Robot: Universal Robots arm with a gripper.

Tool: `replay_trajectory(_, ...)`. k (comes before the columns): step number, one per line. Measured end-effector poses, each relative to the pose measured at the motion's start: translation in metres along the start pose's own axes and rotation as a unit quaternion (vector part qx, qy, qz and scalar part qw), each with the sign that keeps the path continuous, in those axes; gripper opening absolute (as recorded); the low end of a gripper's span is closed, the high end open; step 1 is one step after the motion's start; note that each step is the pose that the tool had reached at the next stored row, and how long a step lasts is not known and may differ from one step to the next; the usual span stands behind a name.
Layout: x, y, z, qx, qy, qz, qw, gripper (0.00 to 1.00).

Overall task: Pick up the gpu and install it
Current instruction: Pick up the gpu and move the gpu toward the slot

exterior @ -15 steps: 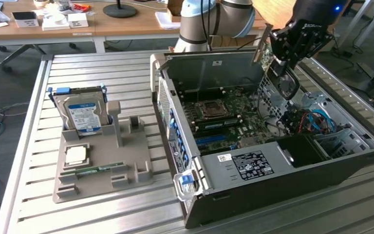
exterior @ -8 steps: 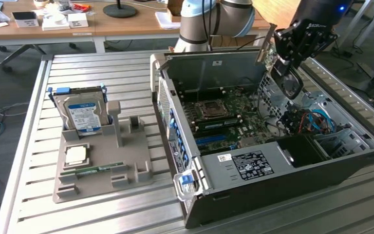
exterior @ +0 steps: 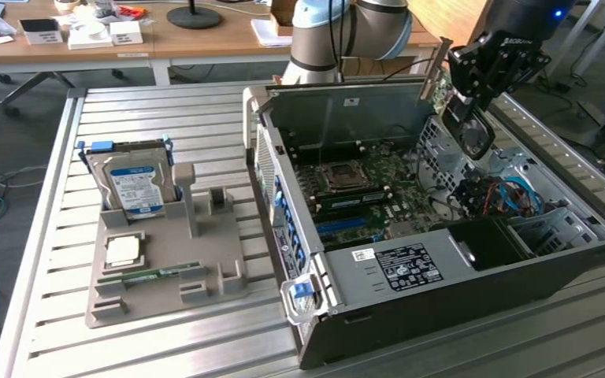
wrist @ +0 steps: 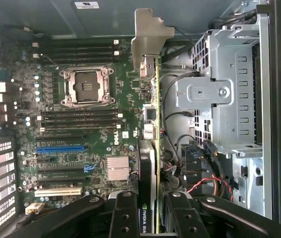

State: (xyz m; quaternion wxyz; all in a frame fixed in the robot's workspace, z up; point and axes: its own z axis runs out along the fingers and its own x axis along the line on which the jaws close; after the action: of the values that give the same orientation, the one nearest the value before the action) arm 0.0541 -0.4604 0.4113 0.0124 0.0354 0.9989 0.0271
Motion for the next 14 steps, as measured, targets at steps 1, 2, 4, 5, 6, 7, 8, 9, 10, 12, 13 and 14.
replay_trajectory(1,0.000,0.0000,0.0000,0.0000,0.0000,0.000,1.0000,0.27)
replay_trajectory(2,0.000,0.0000,0.0000,0.0000,0.0000,0.000,1.0000,0.27)
replay_trajectory(4,-0.002,0.0001,0.0002,0.0000,0.0000,0.000,1.0000,0.27)
replay_trajectory(5,-0.004,0.0003,0.0002,0.0000,0.0000,0.001,1.0000,0.27)
replay_trajectory(6,-0.005,0.0004,0.0003,0.0000,-0.0001,0.001,1.0000,0.27)
replay_trajectory(7,-0.007,0.0005,0.0004,0.0001,-0.0001,0.001,1.0000,0.27)
replay_trajectory(8,-0.009,0.0007,0.0005,0.0000,-0.0001,0.002,1.0000,0.27)
replay_trajectory(9,-0.010,0.0008,0.0006,0.0000,-0.0001,0.002,1.0000,0.27)
replay_trajectory(10,-0.011,0.0009,0.0006,0.0001,-0.0001,0.002,1.0000,0.27)
replay_trajectory(12,-0.011,0.0009,0.0006,0.0000,-0.0001,0.002,1.0000,0.27)
replay_trajectory(13,-0.011,0.0009,0.0006,0.0001,-0.0001,0.002,1.0000,0.27)
replay_trajectory(14,-0.011,0.0009,0.0006,0.0001,-0.0001,0.002,1.0000,0.27)
